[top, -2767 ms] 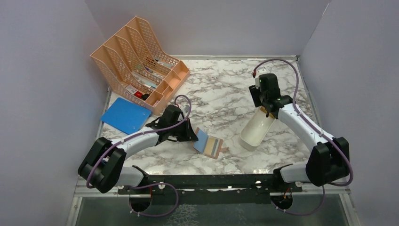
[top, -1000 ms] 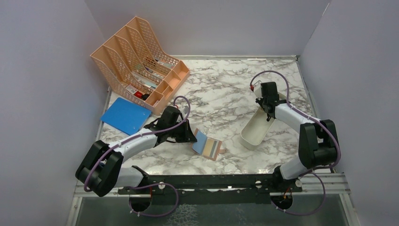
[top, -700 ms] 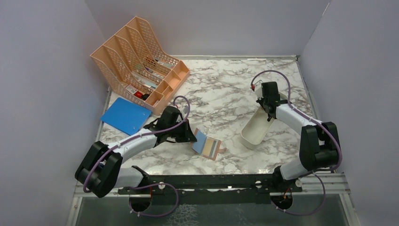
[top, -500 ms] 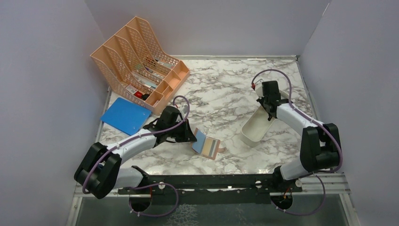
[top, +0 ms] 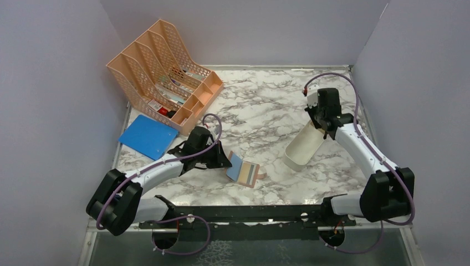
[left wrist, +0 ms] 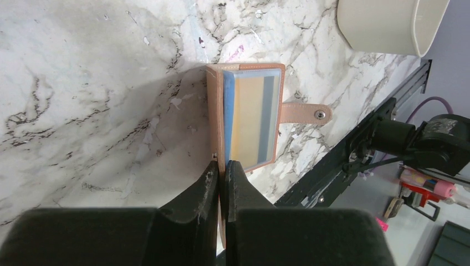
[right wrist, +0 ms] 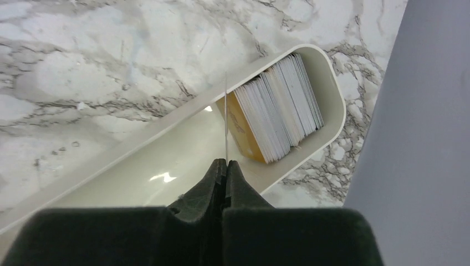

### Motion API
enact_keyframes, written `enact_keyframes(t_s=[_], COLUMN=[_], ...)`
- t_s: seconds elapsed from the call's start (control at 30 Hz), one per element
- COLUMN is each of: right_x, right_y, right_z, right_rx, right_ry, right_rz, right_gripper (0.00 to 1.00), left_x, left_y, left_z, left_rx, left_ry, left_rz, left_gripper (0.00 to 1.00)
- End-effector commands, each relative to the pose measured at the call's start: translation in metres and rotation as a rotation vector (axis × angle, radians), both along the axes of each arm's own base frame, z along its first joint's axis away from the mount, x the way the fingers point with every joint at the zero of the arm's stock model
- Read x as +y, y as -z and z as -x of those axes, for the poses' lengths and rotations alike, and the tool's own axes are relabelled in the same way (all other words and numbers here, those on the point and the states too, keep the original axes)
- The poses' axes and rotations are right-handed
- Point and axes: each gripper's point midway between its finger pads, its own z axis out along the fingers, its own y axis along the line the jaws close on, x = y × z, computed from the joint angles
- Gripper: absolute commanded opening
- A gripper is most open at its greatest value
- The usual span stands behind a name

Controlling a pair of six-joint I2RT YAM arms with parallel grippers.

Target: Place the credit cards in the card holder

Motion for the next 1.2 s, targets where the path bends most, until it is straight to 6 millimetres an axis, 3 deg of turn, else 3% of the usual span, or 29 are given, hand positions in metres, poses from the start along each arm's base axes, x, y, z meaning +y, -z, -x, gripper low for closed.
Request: enact_keyframes(t_s=[0.0,0.27,0.37,0.6,0.77,0.93,1.17], right_x=[0.024,0.087,0.093,0.140,0.165,0.176,0.204], right_y=[-0.027,-0.071,-0.075,-0.064,-0.059,-0.047,-0.030], right_z=[0.009,0.020,0.023,0.046,0.067,0.085,0.108], right_rx=[-0.042,-0.108,-0.081,0.149,0.211,0.251,0.301], right_ry=[-0.004,-0.095,-0.022,0.001,-0.030,0.008,0.019], right_rz=[-0.185,-0.593,-0.684,-0.985,-1.177,-1.259,-1.284], right_gripper=[0.01,0.01,0.01,0.01,0.01,0.01,0.01], left_x=[-0.013,-0.025,-0.027,-0.024,-0.019,-0.008,0.006], left_y=[-0.019,-0.043,-0.047,-0.031,-0.016,-0.002,0.010], left_z=[-0.002,-0.015,-0.018,-0.017,-0.012,-0.010,-0.012], left_rx=[-0.024,-0.054,-0.050,-0.009,0.022,0.022,0.000], left_ry=[-0.001,-0.066,-0.097,-0.141,-0.158,-0.180,-0.190], left_rz=[0.122,0.247,0.296,0.283,0.253,0.186,0.065], left_gripper=[0.04,0.02,0.03,0.07,0.19,0.27,0.29])
